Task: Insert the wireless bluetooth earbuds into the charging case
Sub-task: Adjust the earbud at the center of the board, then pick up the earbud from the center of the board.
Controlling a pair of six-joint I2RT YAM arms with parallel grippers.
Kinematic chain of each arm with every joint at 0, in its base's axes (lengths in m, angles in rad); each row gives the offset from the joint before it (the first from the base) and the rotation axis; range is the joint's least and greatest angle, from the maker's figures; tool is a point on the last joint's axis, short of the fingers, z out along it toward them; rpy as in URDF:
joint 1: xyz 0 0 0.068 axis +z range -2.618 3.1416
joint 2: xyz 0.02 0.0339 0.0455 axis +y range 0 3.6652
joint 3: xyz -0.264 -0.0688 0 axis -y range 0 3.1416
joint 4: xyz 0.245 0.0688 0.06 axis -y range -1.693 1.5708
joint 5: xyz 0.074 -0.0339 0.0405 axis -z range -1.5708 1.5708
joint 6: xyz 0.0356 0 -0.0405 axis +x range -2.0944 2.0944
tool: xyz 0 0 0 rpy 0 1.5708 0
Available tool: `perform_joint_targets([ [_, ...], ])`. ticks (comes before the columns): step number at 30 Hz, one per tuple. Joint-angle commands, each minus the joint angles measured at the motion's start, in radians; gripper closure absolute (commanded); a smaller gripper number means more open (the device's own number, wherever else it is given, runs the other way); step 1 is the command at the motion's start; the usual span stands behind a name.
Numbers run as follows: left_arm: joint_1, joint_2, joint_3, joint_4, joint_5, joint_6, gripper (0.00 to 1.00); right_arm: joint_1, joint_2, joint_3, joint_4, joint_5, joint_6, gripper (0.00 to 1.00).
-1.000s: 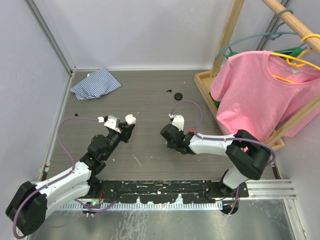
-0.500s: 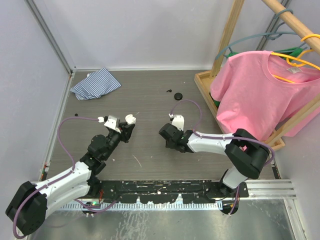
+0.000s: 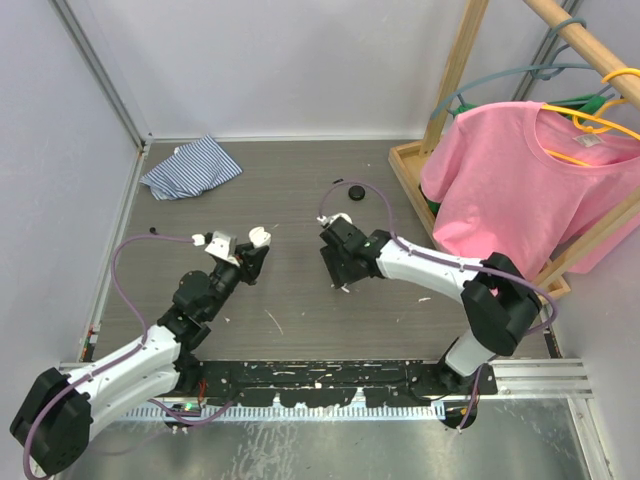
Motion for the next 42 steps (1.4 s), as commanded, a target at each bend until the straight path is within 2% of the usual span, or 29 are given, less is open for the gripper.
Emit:
perform_joint_targets([
  [1, 0.0, -0.026, 0.005, 0.051, -0.006, 0.019, 1.0, -0.047, 0.021, 0.118, -0.133, -0.101, -0.21, 0.41],
  [10, -0.001, -0.031, 0.004, 0.047, -0.015, 0.022, 1.0, -0.05, 0.218, 0.298, -0.29, -0.132, -0.334, 0.46],
  [17, -0.001, -0.043, 0.002, 0.041, -0.024, 0.023, 1.0, -0.05, 0.32, 0.393, -0.337, -0.169, -0.353, 0.57],
  [26, -0.001, -0.042, 0.003, 0.043, -0.018, 0.022, 1.0, -0.043, 0.373, 0.424, -0.364, -0.209, -0.348, 0.61],
  [42, -0.001, -0.047, 0.003, 0.042, -0.015, 0.021, 1.0, -0.013, 0.435, 0.441, -0.381, -0.18, -0.332, 0.65],
])
